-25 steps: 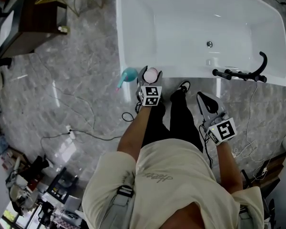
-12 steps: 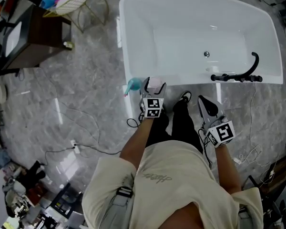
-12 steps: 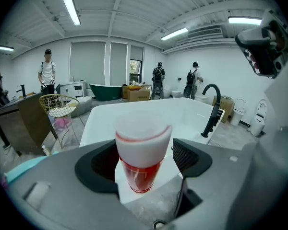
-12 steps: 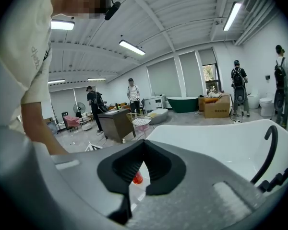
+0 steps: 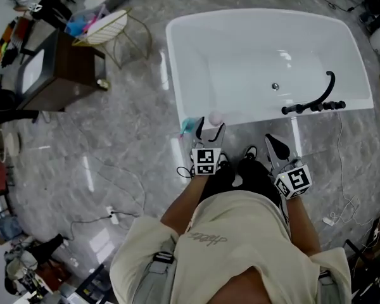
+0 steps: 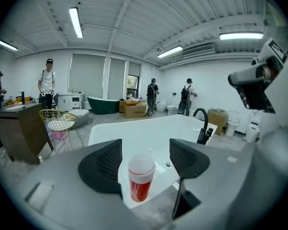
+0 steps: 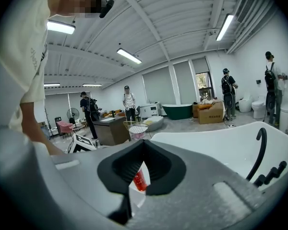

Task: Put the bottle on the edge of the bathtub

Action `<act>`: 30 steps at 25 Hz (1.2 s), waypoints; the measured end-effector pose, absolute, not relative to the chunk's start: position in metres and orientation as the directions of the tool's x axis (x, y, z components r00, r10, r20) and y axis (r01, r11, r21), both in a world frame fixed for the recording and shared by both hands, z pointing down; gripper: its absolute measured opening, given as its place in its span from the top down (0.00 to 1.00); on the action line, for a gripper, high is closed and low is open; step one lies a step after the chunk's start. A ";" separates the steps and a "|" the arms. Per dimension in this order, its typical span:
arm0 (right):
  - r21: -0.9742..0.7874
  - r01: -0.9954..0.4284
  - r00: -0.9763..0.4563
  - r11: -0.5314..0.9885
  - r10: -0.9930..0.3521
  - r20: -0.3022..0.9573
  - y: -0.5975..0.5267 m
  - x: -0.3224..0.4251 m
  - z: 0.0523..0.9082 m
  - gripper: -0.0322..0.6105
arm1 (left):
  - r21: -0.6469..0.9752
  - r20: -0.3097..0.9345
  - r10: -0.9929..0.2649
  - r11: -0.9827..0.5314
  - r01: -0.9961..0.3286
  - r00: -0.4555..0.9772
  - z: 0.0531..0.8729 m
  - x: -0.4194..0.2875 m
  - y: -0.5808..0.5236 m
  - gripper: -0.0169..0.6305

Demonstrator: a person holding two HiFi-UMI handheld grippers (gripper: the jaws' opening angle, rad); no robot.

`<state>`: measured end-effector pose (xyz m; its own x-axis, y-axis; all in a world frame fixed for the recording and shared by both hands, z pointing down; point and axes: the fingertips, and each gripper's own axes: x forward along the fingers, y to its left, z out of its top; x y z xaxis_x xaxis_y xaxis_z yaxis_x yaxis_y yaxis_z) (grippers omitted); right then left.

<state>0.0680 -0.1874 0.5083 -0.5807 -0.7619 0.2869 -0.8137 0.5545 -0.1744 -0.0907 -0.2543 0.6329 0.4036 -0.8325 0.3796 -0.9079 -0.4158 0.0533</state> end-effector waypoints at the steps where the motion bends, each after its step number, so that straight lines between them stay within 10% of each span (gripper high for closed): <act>1: -0.170 -0.814 -0.580 0.555 -0.764 0.284 -0.187 0.070 0.507 0.95 | 0.058 0.369 -0.835 -0.418 -0.907 0.408 0.625 -0.090 -0.254 0.47; 19: -0.027 -0.803 -0.595 0.596 -0.798 0.092 -0.216 0.101 0.421 0.95 | 0.045 0.160 -0.854 -0.494 -0.868 0.495 0.440 -0.061 -0.246 0.95; 30: 0.051 -0.791 -0.609 0.609 -0.793 0.026 -0.225 0.123 0.367 0.95 | 0.009 0.147 -0.869 -0.476 -0.879 0.472 0.391 -0.054 -0.257 0.95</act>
<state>0.1233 -0.2245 0.3667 -0.6087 -0.7930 0.0257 -0.7914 0.6092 0.0506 -0.0536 -0.2570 0.3906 0.4721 -0.8692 0.1469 -0.8793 -0.4761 0.0093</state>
